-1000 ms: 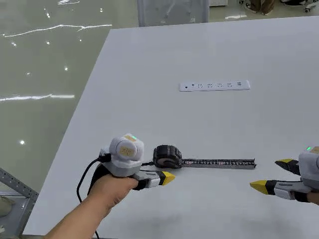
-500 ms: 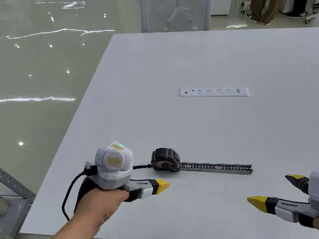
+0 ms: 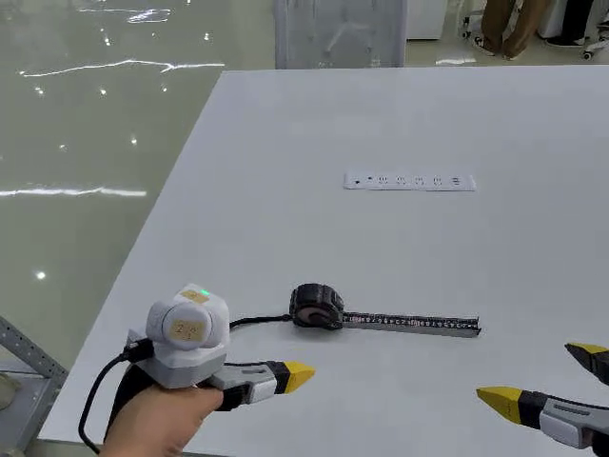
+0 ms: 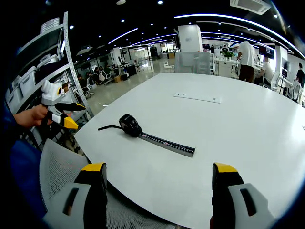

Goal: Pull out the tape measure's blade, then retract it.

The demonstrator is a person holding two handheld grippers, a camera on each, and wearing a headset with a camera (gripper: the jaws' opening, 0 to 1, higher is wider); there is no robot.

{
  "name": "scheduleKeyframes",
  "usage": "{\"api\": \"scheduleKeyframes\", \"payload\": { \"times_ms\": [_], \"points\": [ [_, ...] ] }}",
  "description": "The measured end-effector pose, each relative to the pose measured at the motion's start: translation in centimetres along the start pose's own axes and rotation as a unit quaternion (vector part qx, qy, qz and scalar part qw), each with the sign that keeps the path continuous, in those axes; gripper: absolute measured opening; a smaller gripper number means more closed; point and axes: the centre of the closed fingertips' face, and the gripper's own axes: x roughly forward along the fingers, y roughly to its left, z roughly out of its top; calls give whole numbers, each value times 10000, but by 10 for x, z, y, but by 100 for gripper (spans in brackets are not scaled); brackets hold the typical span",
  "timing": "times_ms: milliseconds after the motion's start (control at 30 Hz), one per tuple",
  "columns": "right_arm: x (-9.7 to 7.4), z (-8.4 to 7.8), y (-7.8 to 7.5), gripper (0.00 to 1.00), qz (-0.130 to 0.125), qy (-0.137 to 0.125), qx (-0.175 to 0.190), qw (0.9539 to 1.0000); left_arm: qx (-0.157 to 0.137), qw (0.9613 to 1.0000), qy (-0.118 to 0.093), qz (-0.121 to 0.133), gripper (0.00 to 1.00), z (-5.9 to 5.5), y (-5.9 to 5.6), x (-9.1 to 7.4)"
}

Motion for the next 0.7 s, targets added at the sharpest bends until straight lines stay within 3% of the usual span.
{"api": "scheduleKeyframes", "payload": {
  "times_ms": [333,700],
  "points": [
    [-20,7,13,92,-59,-8,161,9999,-169,9996,-120,209,100,-3,6,-31],
    [-37,12,27,100,-30,11,118,9999,-171,9995,-49,275,100,-5,6,-51]
  ]
}}
